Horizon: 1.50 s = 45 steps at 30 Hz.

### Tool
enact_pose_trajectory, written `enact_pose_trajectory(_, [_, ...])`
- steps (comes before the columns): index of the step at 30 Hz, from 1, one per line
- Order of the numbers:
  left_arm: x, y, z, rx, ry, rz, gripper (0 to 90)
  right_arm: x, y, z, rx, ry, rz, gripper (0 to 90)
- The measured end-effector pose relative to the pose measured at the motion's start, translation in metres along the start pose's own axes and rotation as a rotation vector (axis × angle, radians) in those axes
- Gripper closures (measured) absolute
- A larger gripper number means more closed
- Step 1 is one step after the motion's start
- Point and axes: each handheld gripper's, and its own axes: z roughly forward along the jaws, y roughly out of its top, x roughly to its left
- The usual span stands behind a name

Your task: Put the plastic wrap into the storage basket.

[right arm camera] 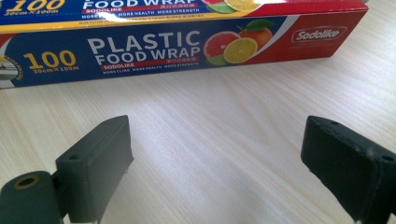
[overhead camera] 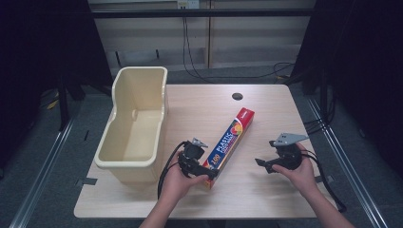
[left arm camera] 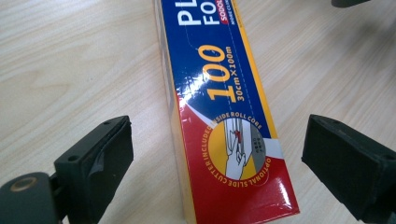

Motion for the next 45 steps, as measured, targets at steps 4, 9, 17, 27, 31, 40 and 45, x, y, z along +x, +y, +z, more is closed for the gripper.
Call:
enact_pose_trajectory(4, [0.002, 0.000, -0.001, 0.005, 0.001, -0.002, 8.5, 0.000, 0.000, -0.001, 0.003, 0.002, -0.002, 8.7])
enact_pose_trajectory(9, [0.001, 0.006, 0.001, 0.011, -0.007, -0.011, 8.3, 0.002, -0.002, -0.002, 0.002, 0.010, -0.008, 8.8])
enact_pose_trajectory(17, [-0.002, 0.025, 0.006, 0.023, -0.005, 0.005, 8.3, -0.001, -0.002, -0.005, -0.018, 0.014, 0.021, 8.8])
enact_pose_trajectory(27, [-0.003, 0.060, 0.029, 0.042, 0.012, 0.002, 8.3, -0.001, -0.002, -0.007, -0.020, 0.009, 0.031, 9.0])
enact_pose_trajectory(31, [-0.002, 0.073, 0.039, 0.056, 0.031, 0.008, 8.1, -0.002, -0.003, -0.006, -0.021, 0.006, 0.026, 9.1])
enact_pose_trajectory(40, [0.003, 0.089, 0.050, 0.055, 0.064, -0.003, 8.0, -0.002, -0.002, -0.007, -0.029, -0.003, 0.028, 9.3])
enact_pose_trajectory(45, [0.006, 0.096, 0.057, 0.064, 0.062, -0.027, 6.9, -0.002, -0.001, -0.008, -0.031, -0.001, 0.026, 9.3])
